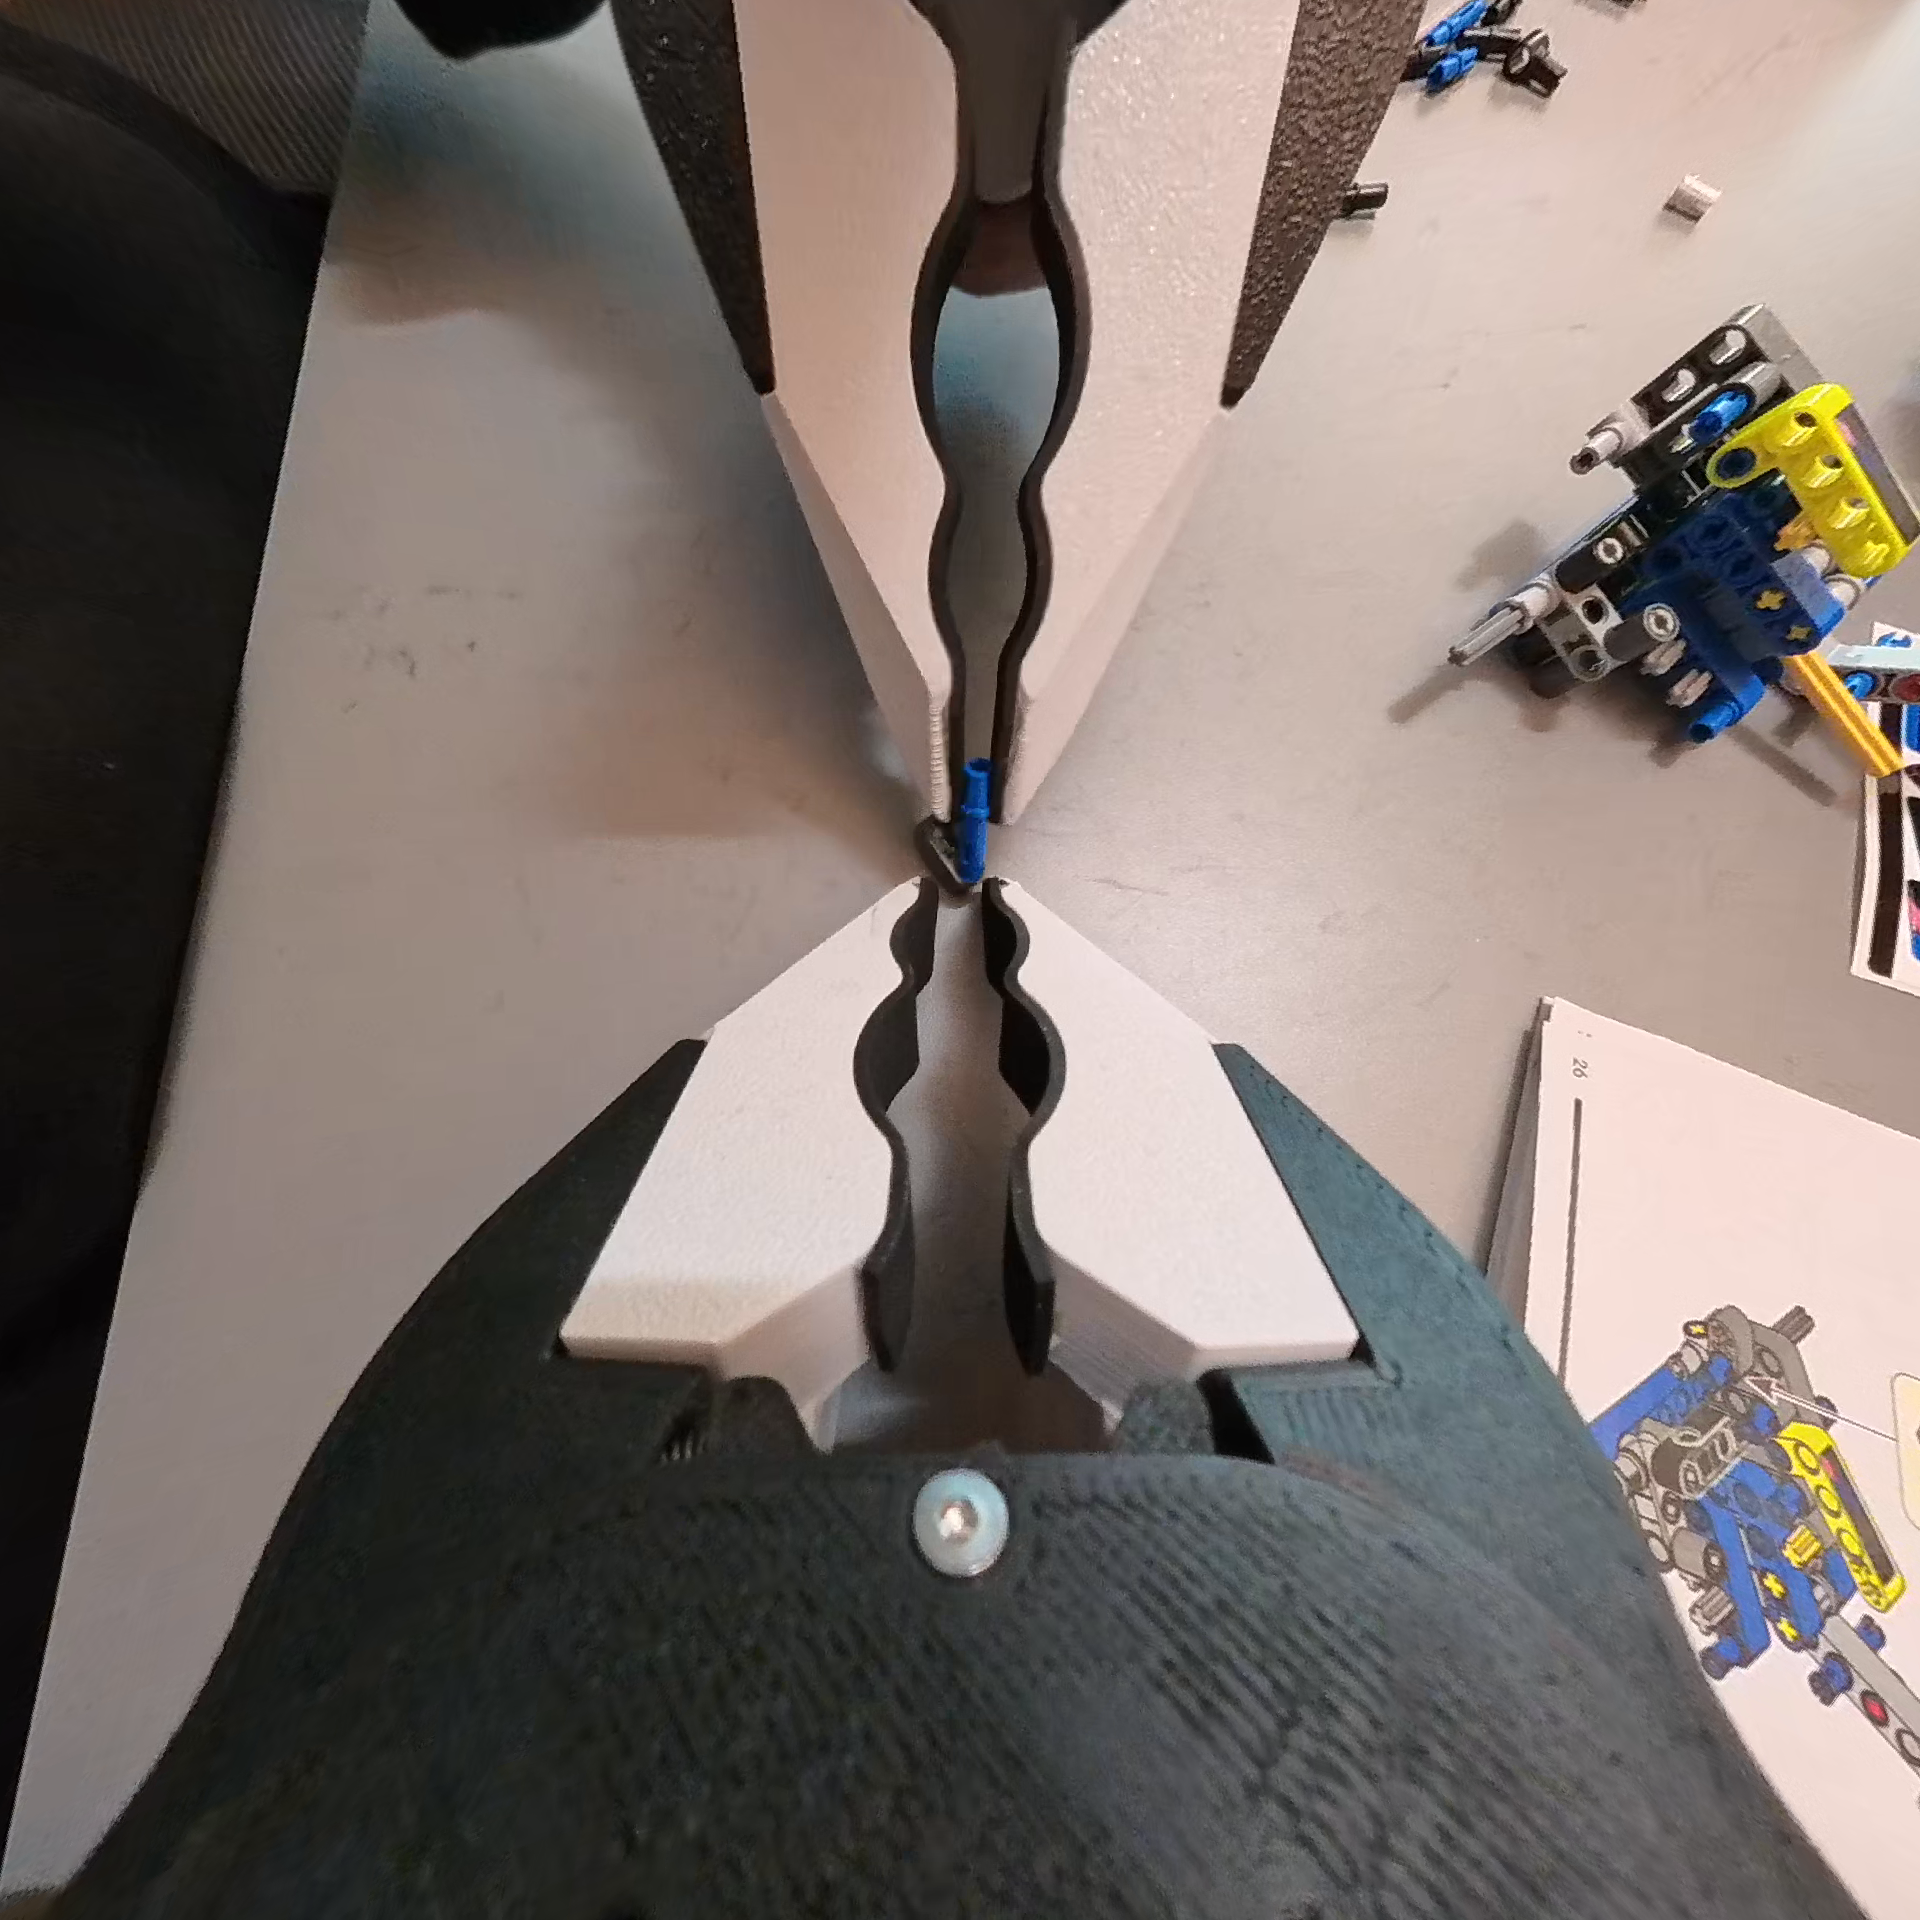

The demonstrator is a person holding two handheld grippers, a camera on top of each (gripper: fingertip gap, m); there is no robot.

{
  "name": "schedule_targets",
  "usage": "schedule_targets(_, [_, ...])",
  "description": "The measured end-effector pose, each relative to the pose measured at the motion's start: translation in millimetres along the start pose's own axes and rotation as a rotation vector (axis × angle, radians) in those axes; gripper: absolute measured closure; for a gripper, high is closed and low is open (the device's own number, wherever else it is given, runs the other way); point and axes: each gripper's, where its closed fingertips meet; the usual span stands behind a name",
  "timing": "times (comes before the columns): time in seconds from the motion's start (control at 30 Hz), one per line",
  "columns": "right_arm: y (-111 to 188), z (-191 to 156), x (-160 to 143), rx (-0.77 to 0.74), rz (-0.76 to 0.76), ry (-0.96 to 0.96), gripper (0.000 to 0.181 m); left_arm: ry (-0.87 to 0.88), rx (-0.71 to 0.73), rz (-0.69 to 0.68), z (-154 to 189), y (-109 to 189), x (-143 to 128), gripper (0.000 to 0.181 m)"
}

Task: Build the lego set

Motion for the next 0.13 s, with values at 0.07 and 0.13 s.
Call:
schedule_targets(0.07, [-0.1,0.0,0.1,-0.005,0.0,0.005,0.174,0.002,0.0,0.015,0.7,0.3,-0.6,0.18])
schedule_targets(0.13, [-0.1,0.1,0.1,-0.009,0.0,0.009,0.174,0.003,0.005,0.023,0.8,0.4,-1.3,0.18])
Point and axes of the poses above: each gripper's, where its closed fingertips meet, y back along the fingers, x out of its top, z = x × y across the jaws
